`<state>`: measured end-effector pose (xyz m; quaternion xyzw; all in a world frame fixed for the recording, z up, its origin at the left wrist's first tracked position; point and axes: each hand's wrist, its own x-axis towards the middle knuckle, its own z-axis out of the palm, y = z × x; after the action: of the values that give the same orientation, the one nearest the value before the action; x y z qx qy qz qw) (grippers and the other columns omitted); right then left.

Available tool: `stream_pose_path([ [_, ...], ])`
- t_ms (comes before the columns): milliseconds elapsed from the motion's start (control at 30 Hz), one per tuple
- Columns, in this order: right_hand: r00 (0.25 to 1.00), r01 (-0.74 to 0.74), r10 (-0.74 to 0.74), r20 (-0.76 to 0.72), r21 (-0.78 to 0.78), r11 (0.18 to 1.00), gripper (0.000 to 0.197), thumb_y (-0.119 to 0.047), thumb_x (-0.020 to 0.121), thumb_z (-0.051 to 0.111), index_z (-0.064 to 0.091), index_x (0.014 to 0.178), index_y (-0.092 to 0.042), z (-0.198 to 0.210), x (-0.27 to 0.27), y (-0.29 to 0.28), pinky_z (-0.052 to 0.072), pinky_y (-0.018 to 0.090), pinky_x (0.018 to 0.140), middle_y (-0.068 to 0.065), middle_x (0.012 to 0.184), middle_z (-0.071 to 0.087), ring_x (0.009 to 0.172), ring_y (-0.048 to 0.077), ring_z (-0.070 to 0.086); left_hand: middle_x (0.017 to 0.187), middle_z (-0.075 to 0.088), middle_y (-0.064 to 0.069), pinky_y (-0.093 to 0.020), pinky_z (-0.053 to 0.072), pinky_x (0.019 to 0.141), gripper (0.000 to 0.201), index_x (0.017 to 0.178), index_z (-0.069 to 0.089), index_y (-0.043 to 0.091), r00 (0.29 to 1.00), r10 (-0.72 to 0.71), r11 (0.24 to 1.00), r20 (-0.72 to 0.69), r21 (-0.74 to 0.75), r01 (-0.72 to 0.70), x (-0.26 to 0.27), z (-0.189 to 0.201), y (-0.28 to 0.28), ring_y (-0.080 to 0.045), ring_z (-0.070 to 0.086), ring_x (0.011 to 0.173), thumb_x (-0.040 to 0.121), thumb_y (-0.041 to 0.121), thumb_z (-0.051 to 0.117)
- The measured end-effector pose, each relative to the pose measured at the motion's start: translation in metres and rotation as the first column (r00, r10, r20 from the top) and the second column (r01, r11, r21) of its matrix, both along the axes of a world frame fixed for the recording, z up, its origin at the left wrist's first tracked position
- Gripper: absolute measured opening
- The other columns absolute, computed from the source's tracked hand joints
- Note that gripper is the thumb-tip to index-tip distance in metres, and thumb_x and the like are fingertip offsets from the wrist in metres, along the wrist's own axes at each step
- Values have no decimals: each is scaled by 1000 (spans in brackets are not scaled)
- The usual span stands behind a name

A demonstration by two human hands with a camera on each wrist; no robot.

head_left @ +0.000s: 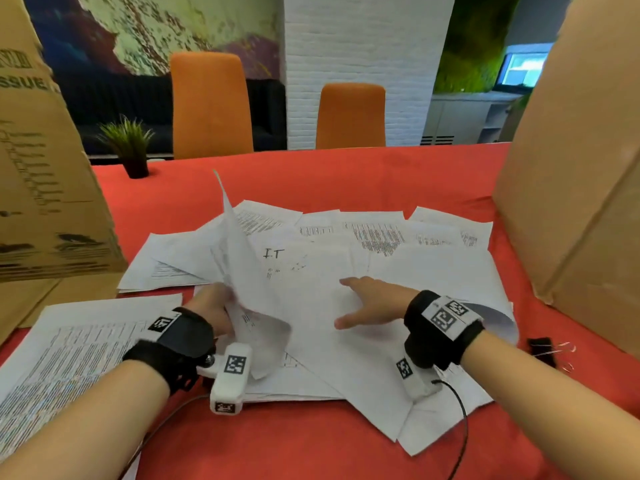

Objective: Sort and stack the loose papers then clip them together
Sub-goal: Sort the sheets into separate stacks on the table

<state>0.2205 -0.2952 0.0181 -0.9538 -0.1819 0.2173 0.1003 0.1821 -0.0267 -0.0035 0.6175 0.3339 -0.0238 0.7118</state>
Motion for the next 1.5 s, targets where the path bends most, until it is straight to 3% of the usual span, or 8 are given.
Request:
stream_pose_path([
  [267, 961, 276, -270, 66, -127, 953, 99, -72, 70, 66, 35, 142, -12, -16, 16, -35, 41, 35, 99, 9, 141, 47, 126, 28, 49, 97, 58, -25, -53, 42, 73, 24, 106, 51, 1, 997, 81, 914, -12, -397, -79, -7, 5, -5, -38, 56, 87, 97, 2, 29],
  [467, 954, 259, -248, 167, -45, 965, 29, -27, 80, 73, 67, 103, -11, 17, 25, -53, 44, 24, 70, 4, 107, 66, 89, 21, 57, 111, 59, -21, -47, 45, 74, 30, 118, 51, 2, 996, 80, 879, 44, -475, -49, -17, 7, 0, -36, 58, 94, 97, 4, 29],
  [600, 722, 337, -358, 591, 150, 929, 7, -9, 83, 56, 62, 82, -12, 67, 28, -64, 51, 37, 75, 13, 96, 67, 93, 35, 64, 93, 65, -13, -24, 52, 68, 22, 98, 58, 4, 996, -83, 986, -38, 141, 88, -28, 10, 9, -18, 60, 90, 81, -9, 60],
  [833, 116, -142, -46, 992, 63, 988, 10, -8, 77, 71, 62, 74, -11, 127, -11, 6, 30, 26, 44, 7, 69, 61, 59, 29, 60, 87, 67, -14, -33, 46, 72, 15, 88, 65, 0, 940, -339, 687, 32, 691, 224, -28, 3, 27, -19, 58, 78, 87, 15, 65],
  [933, 269, -204, 246, 931, -195, 959, 17, 1, 69, 74, 64, 77, -11, 97, -25, 54, 33, 27, 43, 4, 72, 63, 61, 26, 65, 86, 65, 0, -32, 54, 62, 37, 106, 56, 17, 955, -73, 997, 287, 23, 69, -19, 18, 31, -14, 63, 67, 98, 48, 38],
  [1067, 750, -271, 355, 558, -230, 935, 18, 1, 90, 50, 64, 99, -4, 30, -40, 87, 53, 34, 64, 5, 82, 57, 75, 27, 62, 120, 59, -25, -28, 54, 46, 48, 133, 47, 1, 887, 192, 451, 420, -840, 300, -7, 64, 34, -28, 62, 47, 100, 37, 44],
  [1267, 992, -114, 72, 107, 468, 876, 35, -41, 87, 66, 69, 111, -14, -1, -30, 79, 53, 28, 75, 3, 95, 68, 82, 16, 62, 61, 72, -3, -16, 47, 38, 26, 101, 63, 10, 776, 180, 791, 604, -558, 251, -18, 114, -18, -9, 65, 43, 97, 31, 47],
  [1500, 895, 311, -350, 277, 177, 934, 30, -38, 95, 51, 58, 88, -10, -4, 24, -28, 44, 31, 77, 9, 92, 54, 92, 26, 58, 118, 67, -19, -46, 52, 94, 35, 110, 66, 1, 958, -252, 955, 138, -126, 269, 1, 35, -30, -34, 66, 102, 78, 13, 75],
])
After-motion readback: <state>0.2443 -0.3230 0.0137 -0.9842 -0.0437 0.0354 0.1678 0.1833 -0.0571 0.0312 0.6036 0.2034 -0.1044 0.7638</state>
